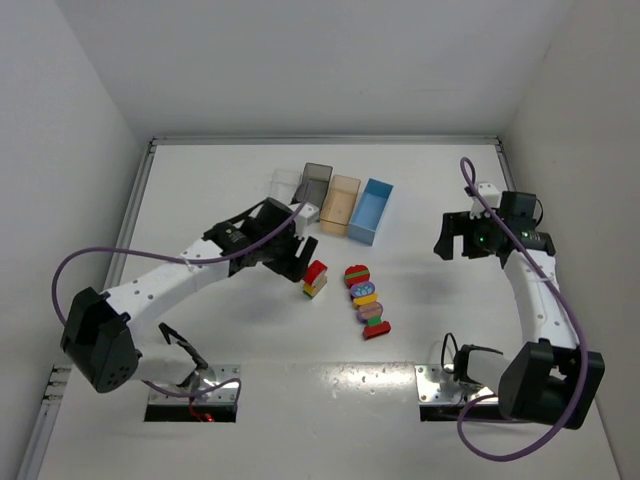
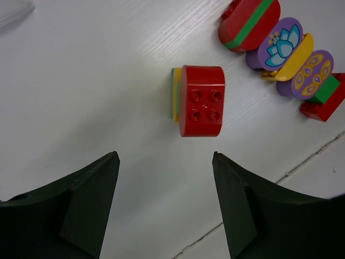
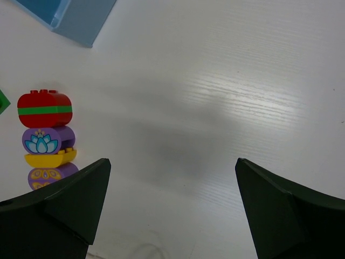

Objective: Sort the legos into containers by color

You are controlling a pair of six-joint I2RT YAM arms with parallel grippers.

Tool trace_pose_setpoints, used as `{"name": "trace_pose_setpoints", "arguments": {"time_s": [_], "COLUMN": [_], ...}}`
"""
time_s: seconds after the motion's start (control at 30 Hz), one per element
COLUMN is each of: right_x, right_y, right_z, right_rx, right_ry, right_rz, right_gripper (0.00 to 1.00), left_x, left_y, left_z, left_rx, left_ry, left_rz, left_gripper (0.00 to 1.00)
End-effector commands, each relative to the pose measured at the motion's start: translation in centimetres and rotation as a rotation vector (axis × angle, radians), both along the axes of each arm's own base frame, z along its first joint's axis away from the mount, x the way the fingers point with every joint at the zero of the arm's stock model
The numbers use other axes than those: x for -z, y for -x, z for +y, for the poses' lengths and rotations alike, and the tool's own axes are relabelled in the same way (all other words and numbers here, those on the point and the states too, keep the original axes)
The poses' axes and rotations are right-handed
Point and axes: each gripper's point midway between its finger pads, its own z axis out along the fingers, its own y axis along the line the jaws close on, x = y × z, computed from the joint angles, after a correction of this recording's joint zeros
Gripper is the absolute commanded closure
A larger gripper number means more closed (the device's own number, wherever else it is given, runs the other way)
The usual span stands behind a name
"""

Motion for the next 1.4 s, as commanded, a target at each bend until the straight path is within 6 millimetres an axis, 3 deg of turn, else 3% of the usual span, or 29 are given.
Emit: {"name": "trace_pose_setpoints", "arguments": {"time_s": [0.0, 0.13, 0.3, 0.47, 0.73, 0.87, 0.9, 0.97, 1.03, 1.1, 1.13, 1.23, 1.3, 1.33, 1.37], "right_x": [0.2, 0.1, 0.1, -0.1, 0.1, 0.0, 0.0, 0.2, 0.2, 0.4, 0.3, 0.2, -0.9, -1.2, -2.4], "right_y": [0.2, 0.5, 0.5, 0.5, 0.7, 0.5, 0.5, 0.5, 0.5, 0.5, 0.5, 0.8, 1.4, 1.8, 2.6], "right_z": [-0.2, -0.7, -1.0, -1.2, -1.4, -1.6, -1.6, -1.5, -1.5, -1.3, -1.1, 0.6, 3.3, 4.4, 6.3], "right_rx": [0.003, 0.017, 0.027, 0.036, 0.043, 0.06, 0.06, 0.054, 0.054, 0.047, 0.038, -0.041, -0.188, -0.243, -0.33], "right_ry": [-0.008, 0.014, 0.015, 0.017, 0.001, -0.004, -0.004, -0.013, -0.013, -0.024, -0.035, -0.104, -0.196, -0.231, -0.333], "right_rz": [-0.002, -0.01, -0.01, -0.019, -0.013, -0.019, -0.019, -0.012, -0.012, -0.005, -0.008, -0.01, -0.032, -0.038, -0.052], "right_gripper": [0.0, 0.0, 0.0, 0.0, 0.0, 0.0, 0.0, 0.0, 0.0, 0.0, 0.0, 0.02, 0.04, 0.05, 0.05], "left_x": [-1.6, -1.7, -1.2, 0.7, 2.4, 2.8, 2.7, 3.2, 3.0, 2.6, 2.6, 1.6, 0.2, -0.3, -2.1], "left_y": [-0.4, 0.6, 0.3, -1.1, -1.7, -1.6, -1.5, -1.2, -1.3, -1.3, -1.0, -0.1, 0.7, 0.5, 2.0], "left_z": [-2.5, -5.2, -6.5, -5.8, -5.6, -6.0, -6.5, -6.7, -7.0, -7.6, -7.9, -8.5, -8.9, -8.1, -8.9], "left_rx": [0.002, 0.054, 0.059, -0.007, -0.024, -0.002, 0.021, 0.047, 0.059, 0.081, 0.11, 0.199, 0.326, 0.343, 0.43], "left_ry": [0.03, 0.033, 0.011, -0.074, -0.128, -0.129, -0.114, -0.114, -0.105, -0.083, -0.073, -0.004, 0.066, 0.119, 0.235], "left_rz": [-0.042, -0.043, -0.048, -0.059, -0.044, -0.029, -0.025, -0.009, -0.015, -0.021, -0.011, 0.017, 0.036, 0.06, 0.104], "left_gripper": [0.24, 0.21, 0.18, 0.17, 0.21, 0.39, 0.49, 0.57, 0.72, 0.76, 0.86, 1.0, 1.0, 1.0, 1.0]}}
